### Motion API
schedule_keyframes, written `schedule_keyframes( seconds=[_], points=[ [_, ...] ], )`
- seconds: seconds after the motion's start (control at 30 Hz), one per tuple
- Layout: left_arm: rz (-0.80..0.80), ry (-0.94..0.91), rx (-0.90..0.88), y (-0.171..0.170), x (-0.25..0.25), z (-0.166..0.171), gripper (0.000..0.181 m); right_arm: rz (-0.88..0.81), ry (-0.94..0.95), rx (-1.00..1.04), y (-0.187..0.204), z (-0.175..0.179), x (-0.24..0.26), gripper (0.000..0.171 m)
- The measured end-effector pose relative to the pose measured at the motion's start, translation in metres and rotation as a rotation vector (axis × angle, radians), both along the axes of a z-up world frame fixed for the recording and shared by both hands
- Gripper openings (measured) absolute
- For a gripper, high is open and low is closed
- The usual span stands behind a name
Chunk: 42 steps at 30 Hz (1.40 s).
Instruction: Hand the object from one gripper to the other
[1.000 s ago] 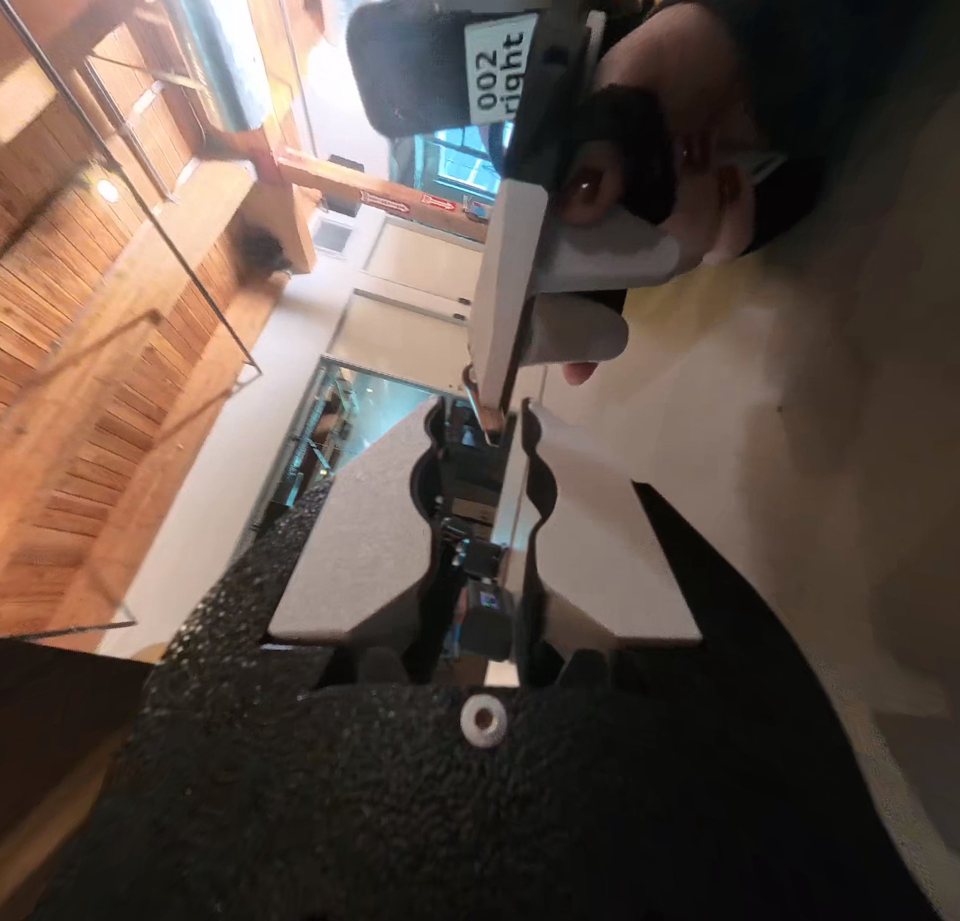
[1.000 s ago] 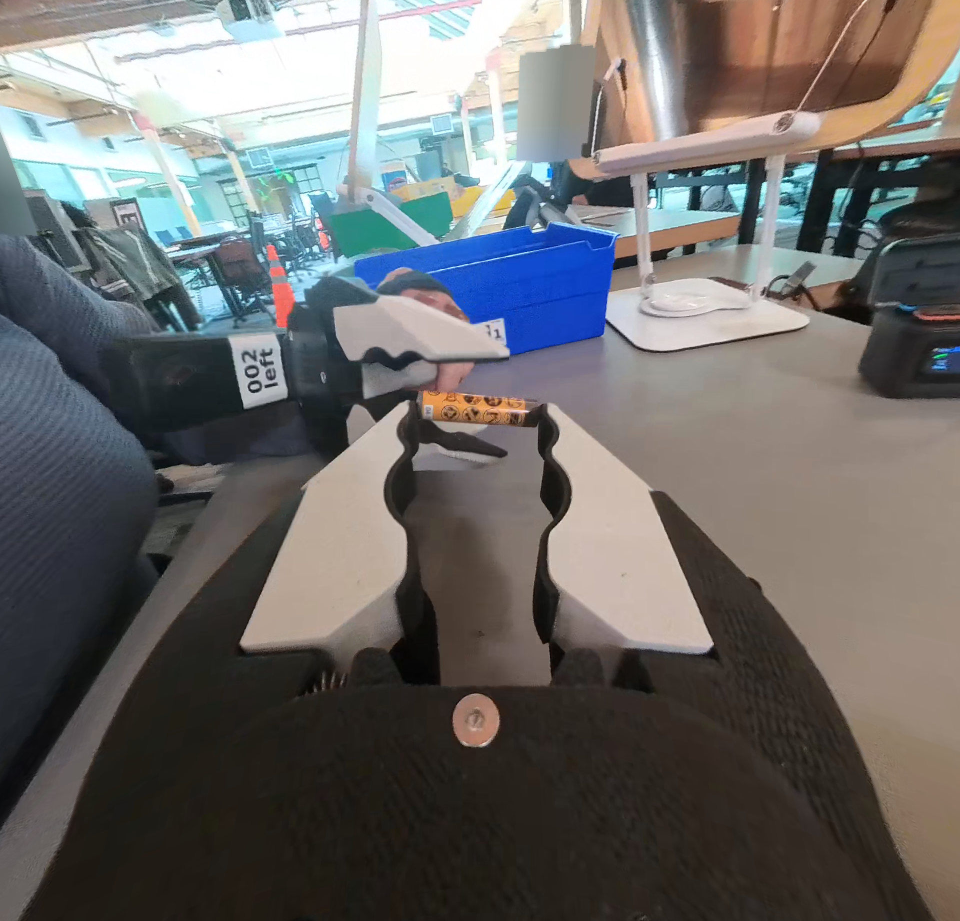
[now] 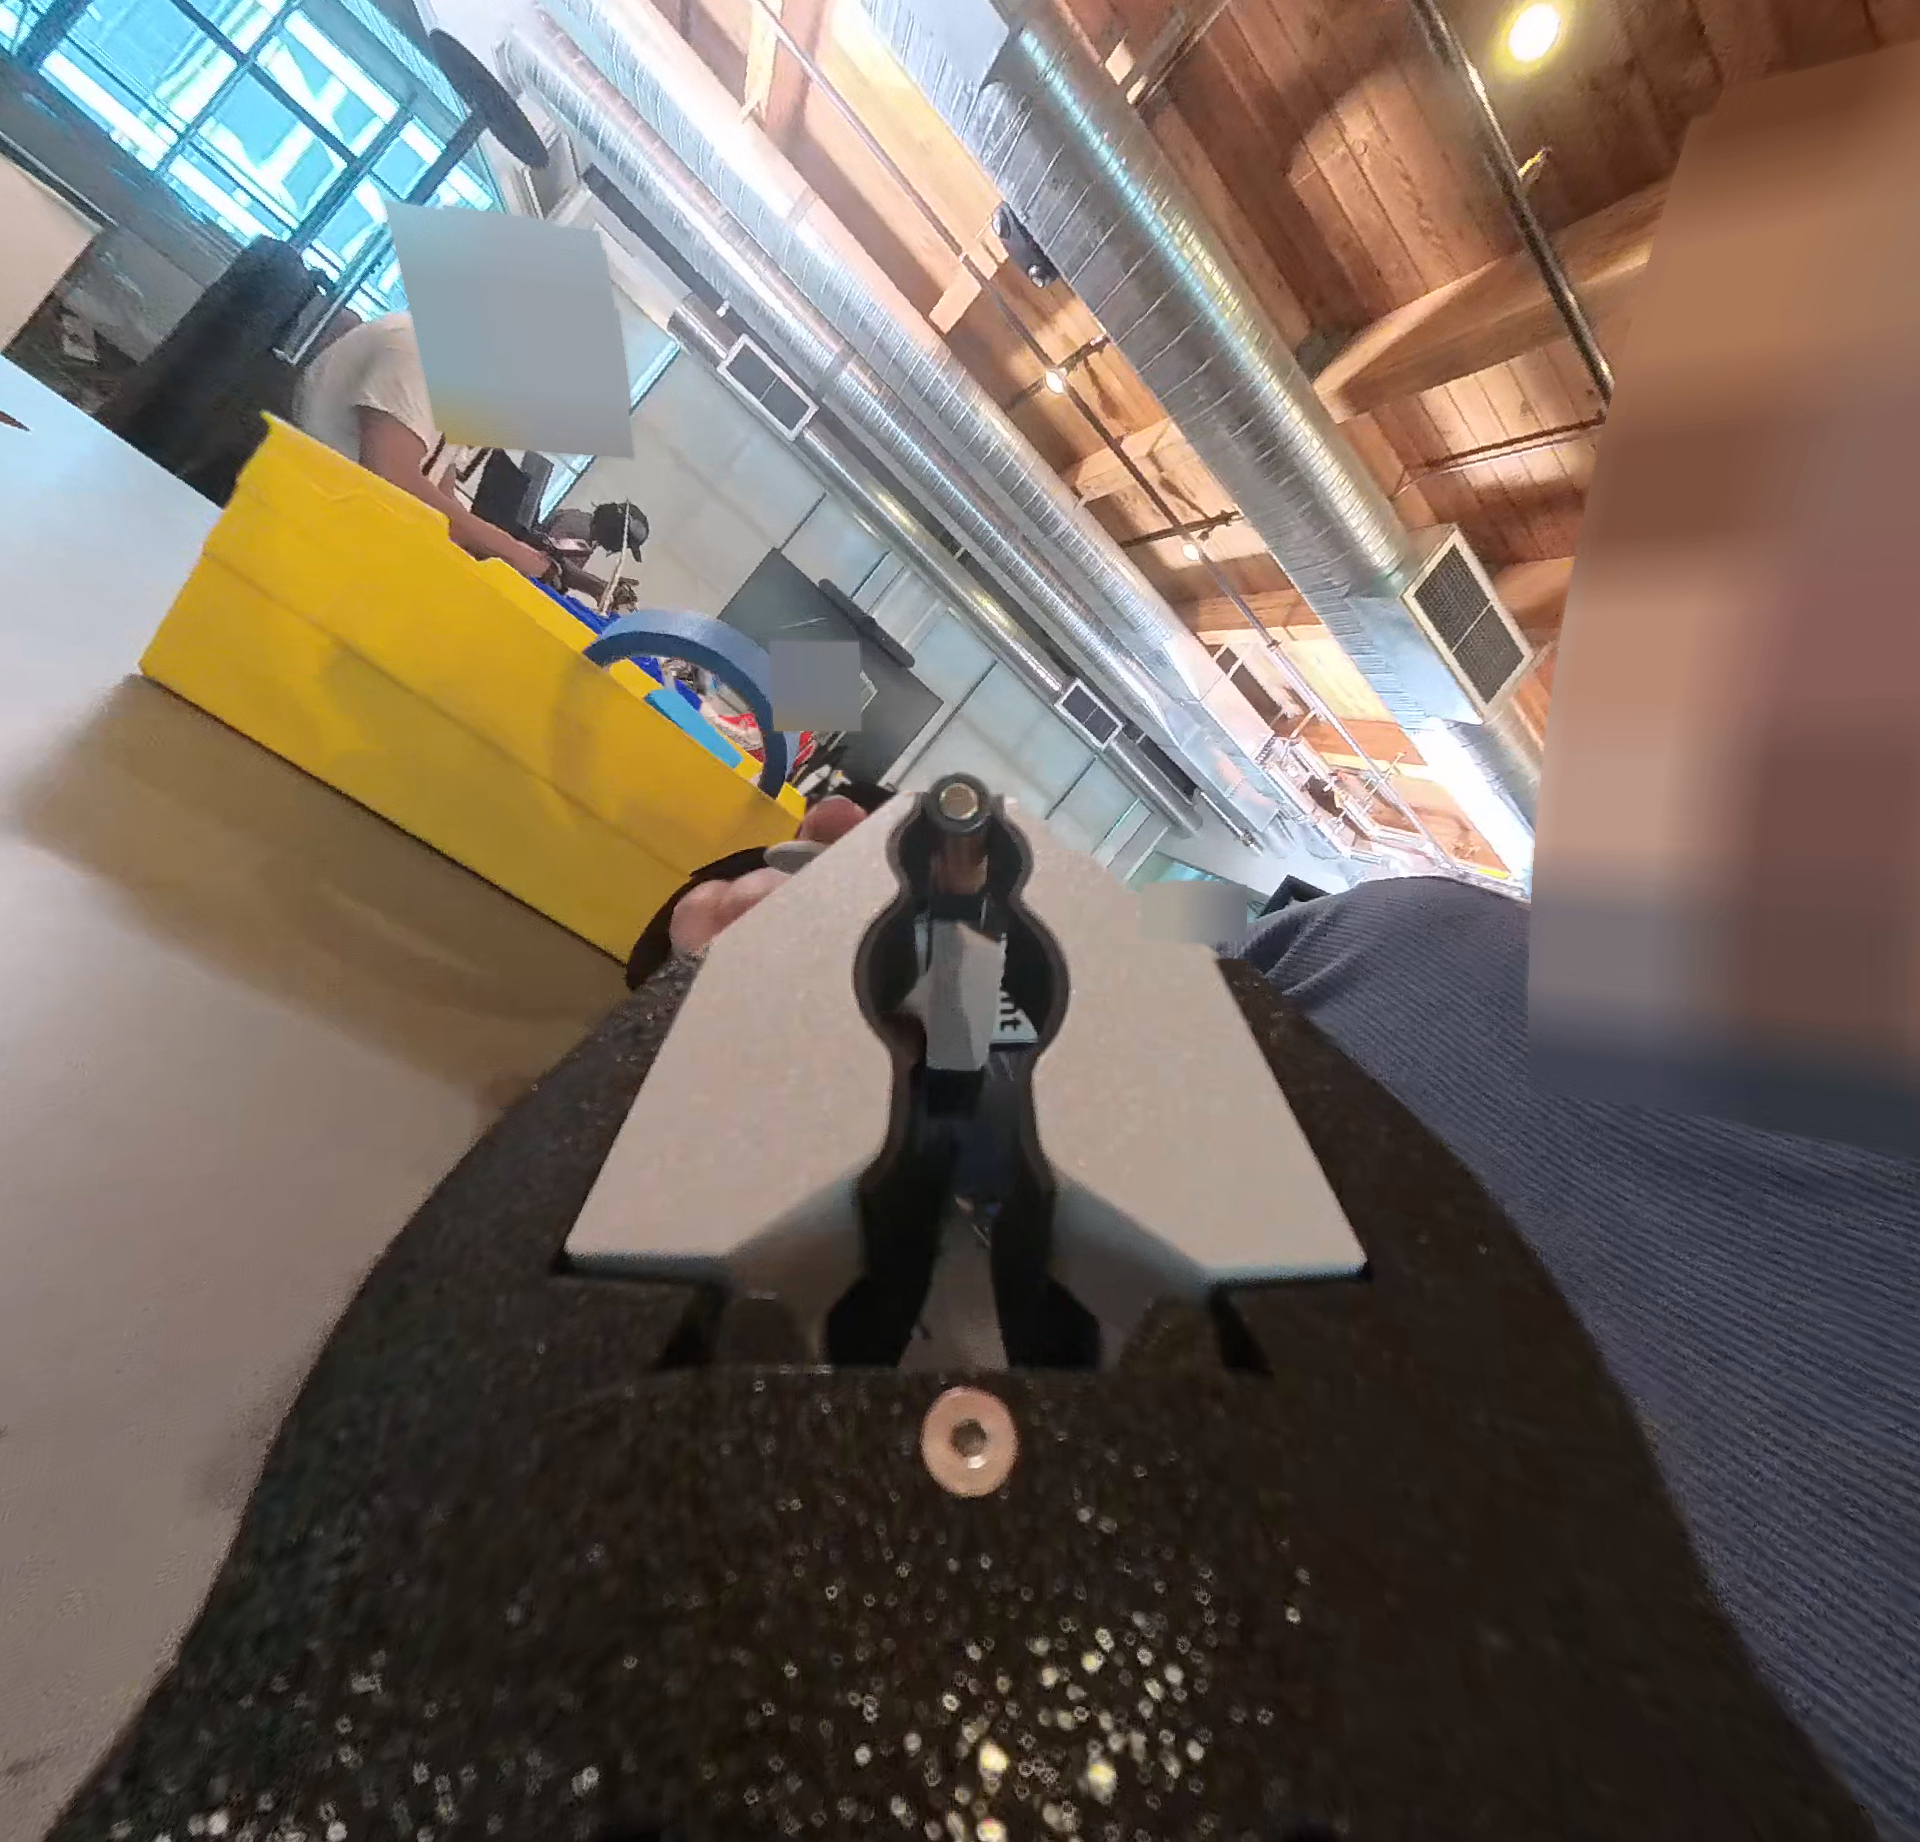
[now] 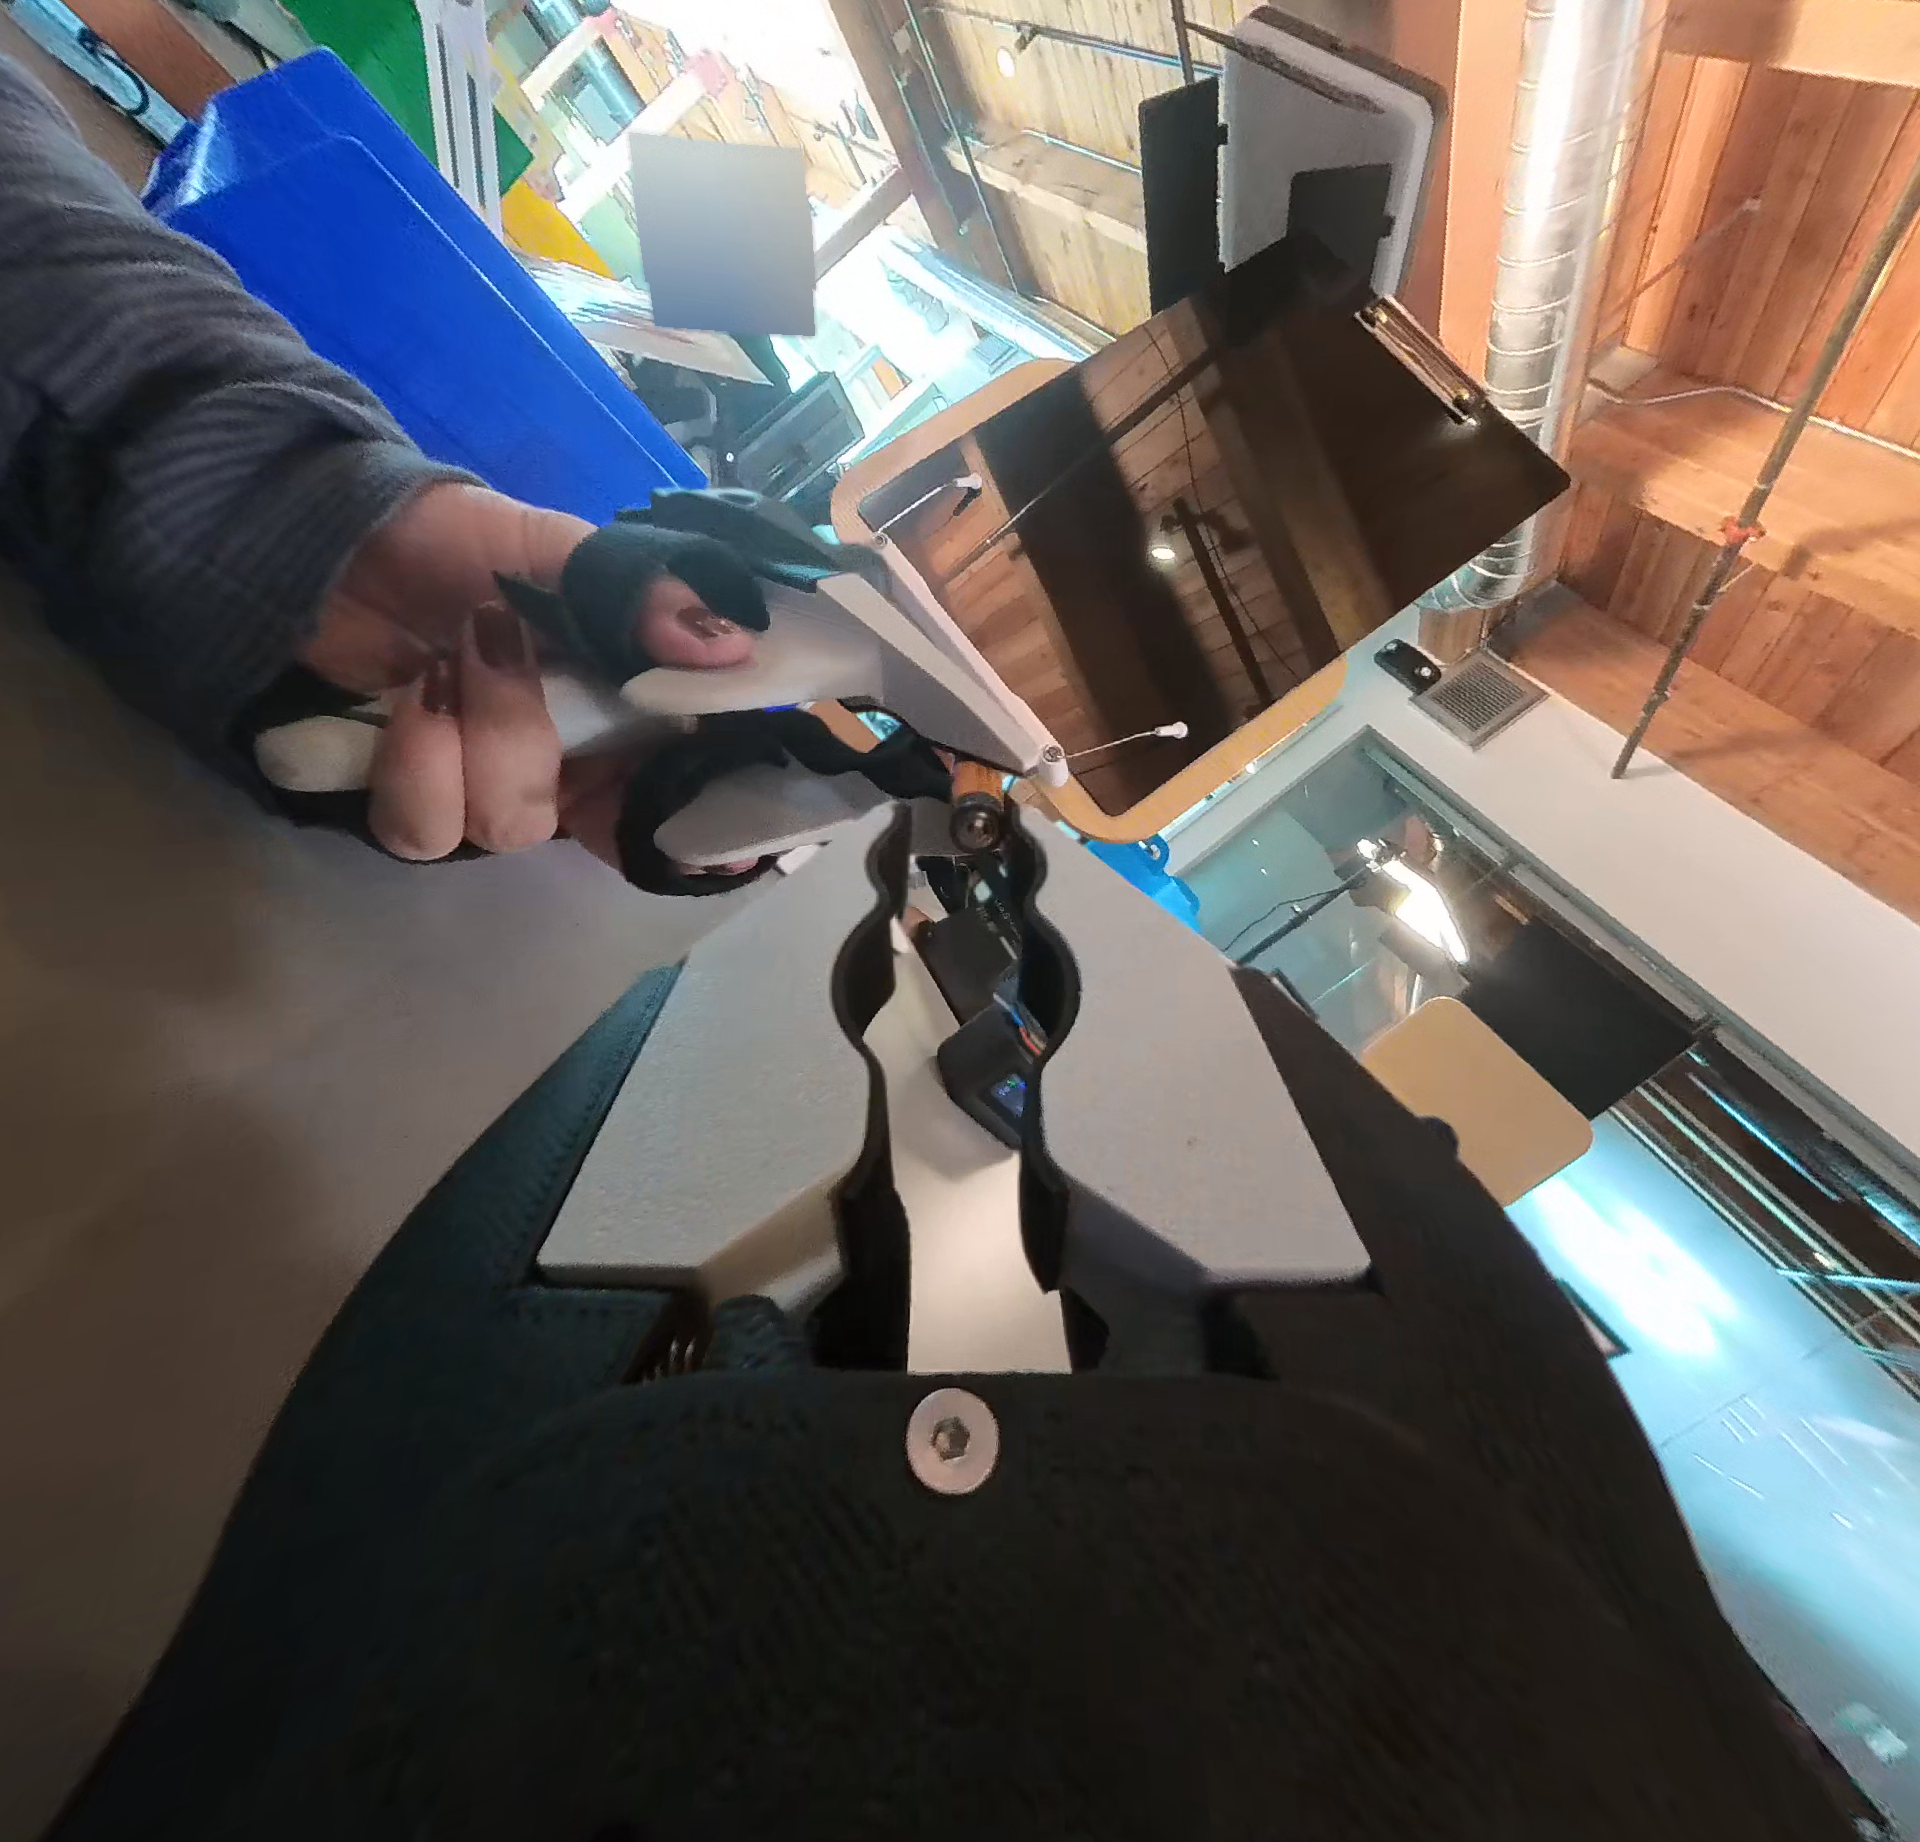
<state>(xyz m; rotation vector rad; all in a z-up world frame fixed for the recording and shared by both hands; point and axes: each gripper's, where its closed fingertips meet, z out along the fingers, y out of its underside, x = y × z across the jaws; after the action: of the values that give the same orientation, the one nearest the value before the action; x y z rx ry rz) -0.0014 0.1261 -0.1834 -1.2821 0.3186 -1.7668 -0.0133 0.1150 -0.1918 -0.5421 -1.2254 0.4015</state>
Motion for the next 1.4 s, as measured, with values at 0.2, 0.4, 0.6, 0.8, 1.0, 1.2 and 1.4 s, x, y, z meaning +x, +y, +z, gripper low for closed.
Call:
schedule_keyframes(
  seconds=[0.2, 0.4, 0.6, 0.8, 1.0, 1.2, 1.4],
  points=[
    [-0.025, -0.017, -0.036, 0.002, -0.001, -0.002, 0.008, 0.025, -0.017, -0.081, 0.003, 0.000, 0.000, 0.008],
    [0.221, 0.499, 0.295, 0.011, -0.014, -0.027, 0.053, 0.176, -0.113, -0.545, 0.015, -0.010, -0.003, 0.008],
    [0.685, 1.181, 0.959, 0.019, -0.032, -0.038, 0.039, 0.236, -0.253, -0.928, 0.021, -0.032, -0.008, 0.008],
    [0.741, 1.377, 1.191, 0.019, -0.023, -0.054, 0.009, 0.293, -0.282, -1.060, 0.017, -0.038, -0.009, 0.008],
    [0.630, 1.180, 0.832, 0.024, -0.020, -0.051, 0.008, 0.272, -0.181, -0.902, 0.021, -0.027, -0.008, 0.027],
    [0.268, 0.441, 0.231, 0.010, -0.012, -0.014, 0.007, 0.049, -0.094, -0.300, 0.018, -0.012, -0.004, 0.062],
    [-0.101, 0.190, -0.039, -0.010, 0.008, -0.020, 0.007, -0.014, -0.077, -0.053, 0.003, -0.006, -0.006, 0.066]
  ],
)
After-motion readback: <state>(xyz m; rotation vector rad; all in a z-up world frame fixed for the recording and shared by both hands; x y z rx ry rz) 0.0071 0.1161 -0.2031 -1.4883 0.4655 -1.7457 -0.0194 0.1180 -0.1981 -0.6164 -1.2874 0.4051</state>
